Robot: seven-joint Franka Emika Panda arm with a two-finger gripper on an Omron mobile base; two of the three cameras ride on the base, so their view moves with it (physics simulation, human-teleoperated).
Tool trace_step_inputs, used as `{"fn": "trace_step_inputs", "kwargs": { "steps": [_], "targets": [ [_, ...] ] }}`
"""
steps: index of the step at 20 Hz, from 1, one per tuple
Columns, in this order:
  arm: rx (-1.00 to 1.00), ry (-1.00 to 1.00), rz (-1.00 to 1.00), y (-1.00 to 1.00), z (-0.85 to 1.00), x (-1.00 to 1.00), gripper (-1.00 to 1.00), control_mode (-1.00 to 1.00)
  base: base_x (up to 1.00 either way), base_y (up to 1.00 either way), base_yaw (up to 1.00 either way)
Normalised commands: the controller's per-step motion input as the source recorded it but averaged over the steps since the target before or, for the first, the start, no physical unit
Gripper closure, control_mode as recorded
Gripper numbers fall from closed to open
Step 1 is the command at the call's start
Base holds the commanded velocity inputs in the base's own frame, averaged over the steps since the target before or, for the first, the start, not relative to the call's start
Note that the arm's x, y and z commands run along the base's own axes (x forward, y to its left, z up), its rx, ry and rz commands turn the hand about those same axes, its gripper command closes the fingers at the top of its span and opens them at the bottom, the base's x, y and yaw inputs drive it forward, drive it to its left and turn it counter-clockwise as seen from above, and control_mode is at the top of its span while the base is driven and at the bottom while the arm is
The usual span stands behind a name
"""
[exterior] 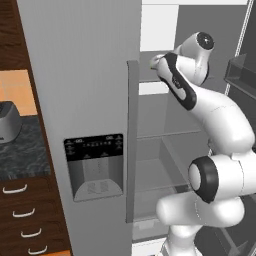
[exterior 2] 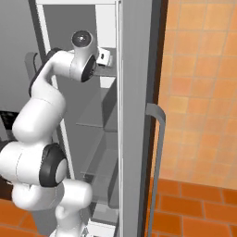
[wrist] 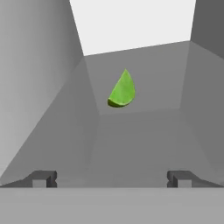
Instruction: Place one lemon wedge and one steak in each tupperware on the nearby counter, to pack two identical lunches.
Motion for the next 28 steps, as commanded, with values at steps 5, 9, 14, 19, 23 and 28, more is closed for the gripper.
{"fn": "trace_step_inputs", "kwargs": {
  "steps": [5, 9, 14, 19, 23, 28],
  "targets": [
    [0.0, 0.0, 0.0, 0.0, -0.08, 0.6, -1.0, -1.0, 0.0, 0.0, 0.0],
    [-0.01, 0.0, 0.0, 0.0, -0.08, 0.59, -1.0, -1.0, 0.0, 0.0, 0.0],
    [-0.01, 0.0, 0.0, 0.0, -0.17, 0.65, -1.0, -1.0, 0.0, 0.0, 0.0],
    [-0.02, 0.0, 0.0, 0.0, -0.13, 0.63, -1.0, -1.0, 0.0, 0.0, 0.0],
    [0.0, 0.0, 0.0, 0.0, -0.02, 0.62, -1.0, -1.0, 0.0, 0.0, 0.0],
    [0.0, 0.0, -0.01, 0.0, -0.06, 0.4, 1.0, -1.0, 0.0, 0.0, 0.0]
  ]
}}
